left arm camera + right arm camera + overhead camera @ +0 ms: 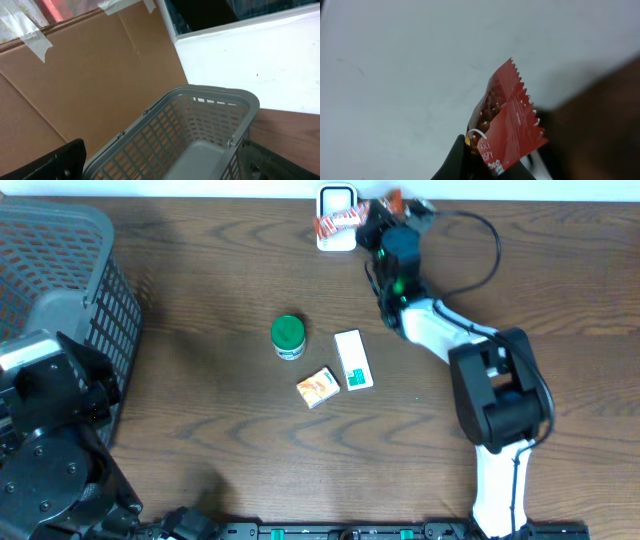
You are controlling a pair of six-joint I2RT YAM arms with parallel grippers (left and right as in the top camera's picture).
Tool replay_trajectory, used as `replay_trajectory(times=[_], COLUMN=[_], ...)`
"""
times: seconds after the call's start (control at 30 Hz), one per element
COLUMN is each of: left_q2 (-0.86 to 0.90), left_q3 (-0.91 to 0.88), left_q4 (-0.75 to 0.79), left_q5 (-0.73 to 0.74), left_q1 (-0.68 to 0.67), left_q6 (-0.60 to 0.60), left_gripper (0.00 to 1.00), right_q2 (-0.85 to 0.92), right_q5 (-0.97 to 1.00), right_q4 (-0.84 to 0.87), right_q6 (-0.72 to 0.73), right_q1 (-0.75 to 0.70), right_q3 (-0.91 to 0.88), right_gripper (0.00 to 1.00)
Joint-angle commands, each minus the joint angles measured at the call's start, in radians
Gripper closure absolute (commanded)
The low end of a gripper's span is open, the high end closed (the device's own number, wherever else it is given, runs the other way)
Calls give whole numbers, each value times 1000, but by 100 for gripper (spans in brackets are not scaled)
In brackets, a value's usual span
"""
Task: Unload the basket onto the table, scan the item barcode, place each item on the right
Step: 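Hold the Tora bar in front of the white scanner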
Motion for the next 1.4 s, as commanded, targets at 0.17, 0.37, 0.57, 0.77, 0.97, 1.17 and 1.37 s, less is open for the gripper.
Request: replay_trajectory(times=[0.17,0.37,0.57,0.77,0.97,1.17,1.37], left_q2=[-4,-4,-4,-4,-4,-4,-4], left_q3=[-2,-2,-2,-2,-2,-2,-2], left_q4=[3,3,3,3,3,3,3], left_q5=[-9,-9,-9,-9,-9,-10,-9], left_q1=[3,3,3,3,3,3,3], left_q6=[-10,-10,-10,-10,-10,-10,-10], left_gripper=[2,2,2,2,2,2,2], right_q2=[200,302,322,322,322,322,322], right_q5=[-2,-33,-26,-18,-7,-7,-4], right_q4=[-55,-55,-58,-63,-100,-102,-138], right_q6=[71,108,107,108,119,148,193], right_q1=[-13,-33,-57,-81,-81,-70,-70], right_q3=[256,348,389,394,394,394,394], right_gripper=[99,99,99,99,99,99,99])
